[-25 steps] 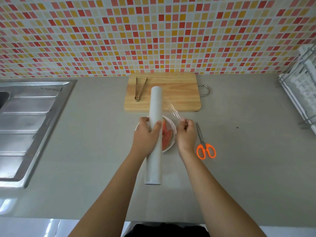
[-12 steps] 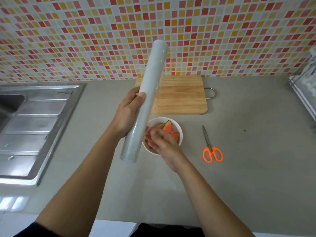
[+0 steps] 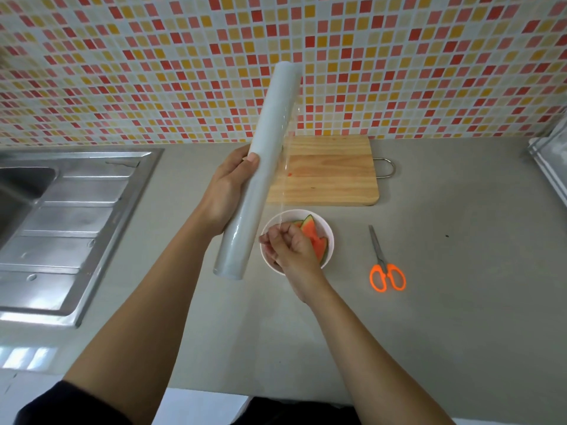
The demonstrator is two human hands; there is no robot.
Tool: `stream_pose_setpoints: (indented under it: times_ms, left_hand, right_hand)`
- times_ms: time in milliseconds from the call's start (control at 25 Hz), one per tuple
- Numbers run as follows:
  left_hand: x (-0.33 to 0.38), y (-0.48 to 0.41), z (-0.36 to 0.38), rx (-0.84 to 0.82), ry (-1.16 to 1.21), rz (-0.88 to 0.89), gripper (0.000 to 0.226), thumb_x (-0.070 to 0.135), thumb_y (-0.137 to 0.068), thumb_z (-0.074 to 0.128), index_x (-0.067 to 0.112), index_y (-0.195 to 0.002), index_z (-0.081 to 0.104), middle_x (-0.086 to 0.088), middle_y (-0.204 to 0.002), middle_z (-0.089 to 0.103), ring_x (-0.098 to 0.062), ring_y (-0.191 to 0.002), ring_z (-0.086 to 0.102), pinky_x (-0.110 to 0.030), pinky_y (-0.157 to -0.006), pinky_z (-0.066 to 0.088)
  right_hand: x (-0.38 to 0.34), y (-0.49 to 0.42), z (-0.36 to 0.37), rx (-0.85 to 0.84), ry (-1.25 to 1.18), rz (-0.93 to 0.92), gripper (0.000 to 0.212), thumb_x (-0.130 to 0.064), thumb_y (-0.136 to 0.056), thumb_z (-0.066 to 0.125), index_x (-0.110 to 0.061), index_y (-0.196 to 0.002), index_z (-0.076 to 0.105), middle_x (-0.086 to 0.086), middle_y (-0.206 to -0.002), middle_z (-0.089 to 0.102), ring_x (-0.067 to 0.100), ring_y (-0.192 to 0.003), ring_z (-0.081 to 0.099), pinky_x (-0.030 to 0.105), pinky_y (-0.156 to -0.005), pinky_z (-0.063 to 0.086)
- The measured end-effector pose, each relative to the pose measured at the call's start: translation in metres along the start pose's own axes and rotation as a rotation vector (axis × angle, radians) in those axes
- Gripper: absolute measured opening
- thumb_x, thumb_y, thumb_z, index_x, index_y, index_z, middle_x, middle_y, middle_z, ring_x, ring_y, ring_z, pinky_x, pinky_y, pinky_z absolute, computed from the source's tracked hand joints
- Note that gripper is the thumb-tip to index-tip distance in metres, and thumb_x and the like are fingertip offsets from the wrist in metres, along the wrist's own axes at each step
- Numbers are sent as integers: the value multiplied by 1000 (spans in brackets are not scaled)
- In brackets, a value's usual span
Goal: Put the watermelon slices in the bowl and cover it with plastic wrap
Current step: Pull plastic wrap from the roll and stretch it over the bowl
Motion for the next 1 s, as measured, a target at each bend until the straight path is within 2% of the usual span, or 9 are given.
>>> stream_pose_setpoints:
  times_ms: [120, 240, 360, 440, 520, 600, 680, 840, 1000]
  left_hand:
    - [3, -2, -9, 25, -121, -10, 41, 45, -89, 49, 31, -127, 54, 17, -92, 64, -3, -78, 62, -19, -68, 47]
    - [19, -1, -15, 111, -508, 82, 46, 42, -94, 49, 26, -136, 46, 4, -104, 58, -13, -87, 54, -23, -73, 38]
    - [38, 6, -8, 188, -752, 169, 50, 39, -94, 51, 15, -137, 43, -14, -112, 56, -26, -96, 50, -28, -79, 32]
    - [50, 10, -4, 193, -823, 197, 52, 40, -93, 52, 12, -136, 43, -18, -114, 56, -32, -101, 52, -29, -79, 31]
    - [61, 12, -2, 178, -878, 210, 53, 41, -92, 52, 12, -136, 43, -20, -115, 56, -35, -104, 52, -32, -82, 34]
    - [69, 14, -4, 154, -916, 217, 52, 41, -92, 53, 12, -135, 44, -21, -114, 56, -37, -105, 51, -36, -85, 36]
    - [71, 17, -9, 136, -940, 196, 52, 42, -91, 53, 14, -134, 44, -20, -114, 56, -37, -106, 51, -37, -85, 37]
    - [73, 23, -21, 148, -993, 159, 52, 46, -92, 49, 18, -135, 42, -15, -119, 54, -26, -97, 48, -32, -79, 32]
    - [65, 22, -31, 161, -976, 122, 53, 48, -92, 48, 20, -136, 40, -15, -124, 54, -31, -108, 50, -31, -80, 31]
  right_hand:
    - [-4, 1, -9, 20, 15, -27, 11, -13, -96, 46, -14, -86, 50, -12, -67, 65, 6, -73, 63, 22, -78, 53]
    - [-12, 9, -22, 29, 87, -89, 10, -14, -94, 49, -10, -85, 52, -4, -75, 65, 17, -78, 62, 36, -84, 53]
    - [-15, 21, -37, 101, 52, -130, 15, -18, -93, 53, -8, -86, 61, 1, -78, 68, 16, -82, 66, 25, -74, 54]
    - [-4, 20, -46, 232, -5, -28, 24, -27, -93, 50, -10, -90, 66, 3, -79, 68, 15, -79, 66, 24, -72, 54]
    - [7, 9, -42, 314, -63, 139, 40, -38, -95, 42, -6, -103, 65, 4, -84, 66, 14, -76, 62, 29, -77, 55]
    - [9, -10, -20, 250, -125, 256, 59, -50, -95, 29, -2, -112, 60, 8, -96, 64, 15, -83, 59, 38, -90, 48]
    - [4, -30, 7, 147, -185, 298, 74, -63, -91, 17, -6, -116, 57, 8, -105, 61, 18, -96, 56, 36, -93, 43]
    - [-1, -57, 39, 35, -245, 302, 80, -76, -81, 11, -18, -96, 64, -3, -94, 65, 13, -91, 58, 33, -78, 44]
    - [-4, -63, 35, 201, -286, 252, 47, -56, -90, 39, -24, -69, 64, -10, -60, 59, 6, -58, 54, 21, -55, 41]
Point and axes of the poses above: each hand's wrist, its own y-axis away from the middle knuckle, its own z-axis out of the palm, x = y × z, the point moved 10 cm from there along -y, towards the middle knuckle
